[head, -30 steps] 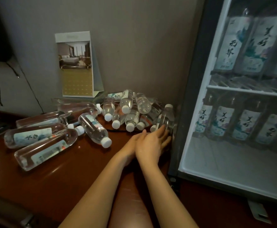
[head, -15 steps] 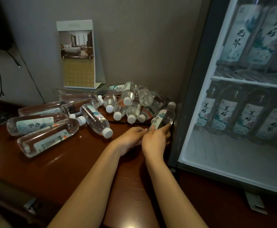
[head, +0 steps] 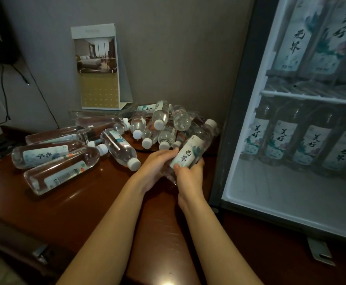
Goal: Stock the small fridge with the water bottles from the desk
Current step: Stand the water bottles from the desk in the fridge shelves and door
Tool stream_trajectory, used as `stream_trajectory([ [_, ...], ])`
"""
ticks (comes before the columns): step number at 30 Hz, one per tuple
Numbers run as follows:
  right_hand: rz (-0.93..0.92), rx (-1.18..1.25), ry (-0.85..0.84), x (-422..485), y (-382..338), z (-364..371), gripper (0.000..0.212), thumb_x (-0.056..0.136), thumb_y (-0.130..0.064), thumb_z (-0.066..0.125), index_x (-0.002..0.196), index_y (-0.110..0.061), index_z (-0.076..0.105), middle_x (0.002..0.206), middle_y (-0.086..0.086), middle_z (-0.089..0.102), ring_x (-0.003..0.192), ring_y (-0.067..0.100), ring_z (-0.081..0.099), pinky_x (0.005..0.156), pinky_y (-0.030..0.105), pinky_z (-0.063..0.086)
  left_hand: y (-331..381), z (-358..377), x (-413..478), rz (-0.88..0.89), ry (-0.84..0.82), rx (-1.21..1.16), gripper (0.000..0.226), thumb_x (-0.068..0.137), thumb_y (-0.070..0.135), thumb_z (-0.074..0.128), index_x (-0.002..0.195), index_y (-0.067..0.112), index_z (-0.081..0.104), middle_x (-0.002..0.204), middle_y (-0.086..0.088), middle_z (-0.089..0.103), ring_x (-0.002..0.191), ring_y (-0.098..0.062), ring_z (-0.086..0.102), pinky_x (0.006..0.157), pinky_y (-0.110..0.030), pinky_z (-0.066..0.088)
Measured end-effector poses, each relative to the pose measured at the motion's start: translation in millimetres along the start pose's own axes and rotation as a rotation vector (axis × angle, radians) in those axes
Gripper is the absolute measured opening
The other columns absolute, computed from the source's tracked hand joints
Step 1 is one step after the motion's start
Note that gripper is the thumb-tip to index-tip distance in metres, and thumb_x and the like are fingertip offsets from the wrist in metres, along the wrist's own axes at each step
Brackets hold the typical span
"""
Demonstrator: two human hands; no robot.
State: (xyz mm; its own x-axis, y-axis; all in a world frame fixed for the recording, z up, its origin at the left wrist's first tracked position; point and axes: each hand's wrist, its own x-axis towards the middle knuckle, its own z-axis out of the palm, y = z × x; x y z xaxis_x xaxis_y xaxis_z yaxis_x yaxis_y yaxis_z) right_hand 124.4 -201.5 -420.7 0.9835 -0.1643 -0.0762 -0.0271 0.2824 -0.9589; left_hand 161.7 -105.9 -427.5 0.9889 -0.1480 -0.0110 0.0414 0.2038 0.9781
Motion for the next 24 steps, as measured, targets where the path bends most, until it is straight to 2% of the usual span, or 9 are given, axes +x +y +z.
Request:
stream_trajectory([
  [3,-0.076,-0.044,-0.118,-0.6,1.8,0.7,0.079,0.080,0.013,0.050,0.144,-0.023,0.021,0.127,0.007,0.053,0.113,0.020,0.056,0.093,0.039,0.051,5.4,-0.6,-3.9,0.116,0.023,-0.023,0.017,0.078,0.036,0.068,0.087,0.024,0.074,0.092,-0.002,0.073,0.087,-0.015,0.069,0.066,-0.021,0.053],
  [6,-0.093,-0.091,-0.234,2.8,2.4,0.0,0.079,0.077,0.015,0.053,0.141,-0.024,0.025,0.127,0.006,0.053,0.112,0.019,0.056,0.092,0.040,0.052,11.7,-3.1,-9.8,0.197,0.059,0.020,0.026,0.068,0.045,0.071,0.092,0.034,0.072,0.098,0.006,0.072,0.095,-0.011,0.067,0.073,-0.021,0.050],
  [8,-0.122,-0.121,-0.313,3.8,2.9,0.6,0.082,0.076,0.015,0.057,0.140,-0.025,0.025,0.126,0.002,0.054,0.111,0.015,0.057,0.086,0.035,0.055,14.3,-2.6,-14.6,0.225,0.048,0.028,0.028,0.070,0.043,0.070,0.097,0.038,0.069,0.104,0.007,0.071,0.101,-0.013,0.066,0.076,-0.023,0.050],
  [10,-0.167,-0.158,-0.381,2.8,4.4,1.3,0.088,0.075,0.015,0.060,0.140,-0.029,0.022,0.127,0.001,0.054,0.110,0.013,0.058,0.078,0.029,0.058,13.8,-0.9,-21.4,0.273,0.026,0.049,0.020,0.076,0.035,0.071,0.095,0.042,0.069,0.101,0.008,0.071,0.097,-0.013,0.067,0.071,-0.022,0.053],
  [14,-0.229,-0.364,-0.463,-3.9,3.1,-0.3,0.092,0.074,0.012,0.066,0.142,-0.029,0.019,0.124,-0.002,0.054,0.106,0.011,0.059,0.072,0.024,0.057,11.1,-6.1,-39.6,0.305,0.066,0.061,0.027,0.077,0.026,0.071,0.103,0.029,0.066,0.105,-0.003,0.071,0.099,-0.020,0.067,0.074,-0.025,0.055],
  [16,-0.222,-0.411,-0.490,-10.2,-1.3,-2.6,0.084,0.073,0.011,0.067,0.138,-0.022,0.025,0.117,-0.003,0.056,0.096,0.006,0.062,0.062,0.018,0.055,12.0,-10.9,-51.3,0.307,0.076,0.122,0.029,0.081,0.021,0.069,0.109,0.023,0.062,0.105,-0.003,0.071,0.098,-0.020,0.067,0.074,-0.025,0.054],
  [19,-0.205,-0.428,-0.510,-25.7,-7.7,-7.9,0.068,0.072,0.004,0.073,0.123,-0.021,0.037,0.108,-0.005,0.055,0.076,-0.002,0.065,0.052,0.013,0.050,18.1,-13.7,-72.3,0.306,0.064,0.224,0.028,0.082,0.017,0.068,0.107,0.024,0.061,0.102,0.003,0.072,0.096,-0.013,0.067,0.071,-0.019,0.052],
  [22,-0.199,-0.495,-0.528,-47.7,-11.5,-19.9,0.066,0.065,-0.001,0.080,0.112,-0.027,0.042,0.105,-0.010,0.056,0.082,0.003,0.060,0.050,0.010,0.048,26.7,-12.6,-97.8,0.298,-0.017,0.361,0.031,0.080,0.022,0.069,0.108,0.029,0.060,0.105,0.010,0.070,0.099,-0.010,0.066,0.073,-0.016,0.051],
  [24,-0.261,-0.599,-0.524,-62.6,-12.7,-31.1,0.067,0.062,-0.010,0.084,0.113,-0.027,0.044,0.108,-0.011,0.057,0.093,0.005,0.058,0.059,0.011,0.049,32.8,-7.9,-115.0,0.299,-0.094,0.432,0.035,0.077,0.024,0.071,0.111,0.028,0.059,0.107,0.010,0.069,0.099,-0.008,0.065,0.074,-0.014,0.050],
])
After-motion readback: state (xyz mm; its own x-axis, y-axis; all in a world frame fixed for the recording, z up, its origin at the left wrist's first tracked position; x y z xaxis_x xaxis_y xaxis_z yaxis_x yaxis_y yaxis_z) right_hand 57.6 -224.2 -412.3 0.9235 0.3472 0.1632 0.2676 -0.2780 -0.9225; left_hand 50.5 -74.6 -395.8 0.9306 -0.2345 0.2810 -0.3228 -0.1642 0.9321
